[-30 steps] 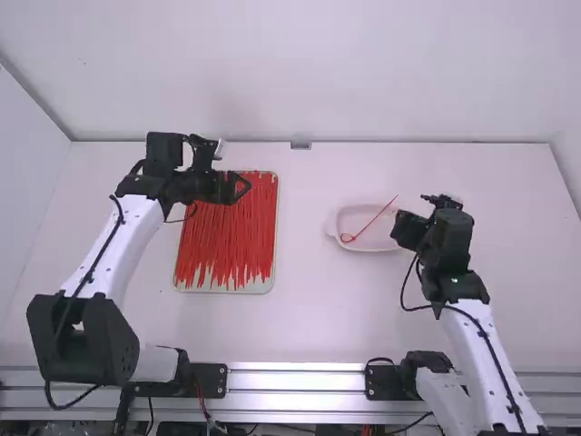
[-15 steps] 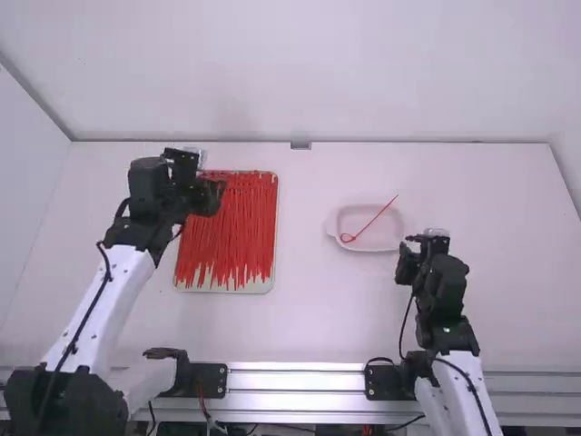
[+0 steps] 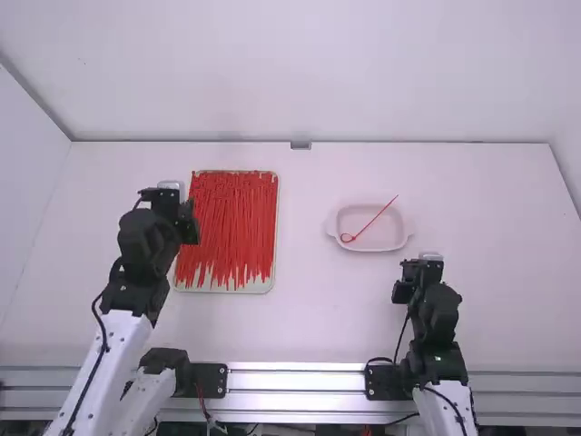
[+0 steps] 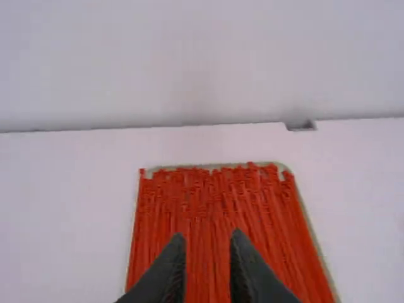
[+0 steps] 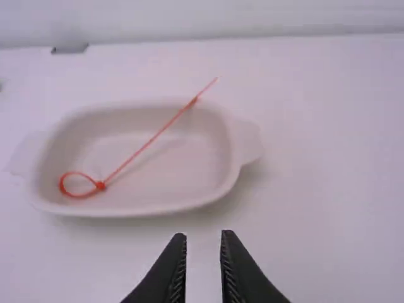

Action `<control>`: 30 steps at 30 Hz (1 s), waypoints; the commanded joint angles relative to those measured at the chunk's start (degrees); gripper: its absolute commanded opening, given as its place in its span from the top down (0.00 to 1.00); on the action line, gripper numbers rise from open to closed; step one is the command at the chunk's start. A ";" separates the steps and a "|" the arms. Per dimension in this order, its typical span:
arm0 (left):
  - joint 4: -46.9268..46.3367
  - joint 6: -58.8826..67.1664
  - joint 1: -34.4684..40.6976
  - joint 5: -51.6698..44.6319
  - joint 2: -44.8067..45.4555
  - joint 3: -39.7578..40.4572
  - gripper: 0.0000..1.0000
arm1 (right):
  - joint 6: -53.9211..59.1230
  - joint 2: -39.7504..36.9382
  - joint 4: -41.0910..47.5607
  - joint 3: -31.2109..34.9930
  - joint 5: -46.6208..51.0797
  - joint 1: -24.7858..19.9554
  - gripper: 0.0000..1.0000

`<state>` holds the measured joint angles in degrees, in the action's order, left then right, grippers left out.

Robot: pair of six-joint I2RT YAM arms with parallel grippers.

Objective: Fasten the cable tie

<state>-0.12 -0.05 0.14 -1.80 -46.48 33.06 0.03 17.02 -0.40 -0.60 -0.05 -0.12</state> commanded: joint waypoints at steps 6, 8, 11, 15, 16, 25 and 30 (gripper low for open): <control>0.12 0.05 -0.14 1.80 10.35 -9.96 0.99 | -0.03 -7.07 0.40 0.60 0.05 0.12 0.97; 0.12 0.05 -0.14 1.80 12.58 -12.19 1.00 | -0.03 -8.52 0.40 0.60 0.05 0.12 1.00; 0.12 0.05 -0.14 1.80 15.96 -15.56 1.00 | -0.03 -10.67 0.40 0.60 0.05 0.12 1.00; 0.12 0.05 -0.14 1.80 20.28 -19.89 1.00 | -0.03 -13.35 0.40 0.60 0.05 0.12 1.00; 0.12 0.05 -0.14 1.80 20.83 -20.44 1.00 | -0.03 -13.69 0.40 0.60 0.05 0.12 1.00; 0.12 0.05 -0.14 1.80 29.34 -28.95 1.00 | -0.03 -17.02 0.40 0.60 0.05 0.12 1.00; 0.12 0.05 -0.14 1.80 33.04 -32.64 1.00 | -0.03 -17.02 0.40 0.60 0.05 0.12 1.00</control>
<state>-0.19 -0.05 0.16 -0.14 -14.79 1.50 0.19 0.51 -0.40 -0.60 0.01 -0.12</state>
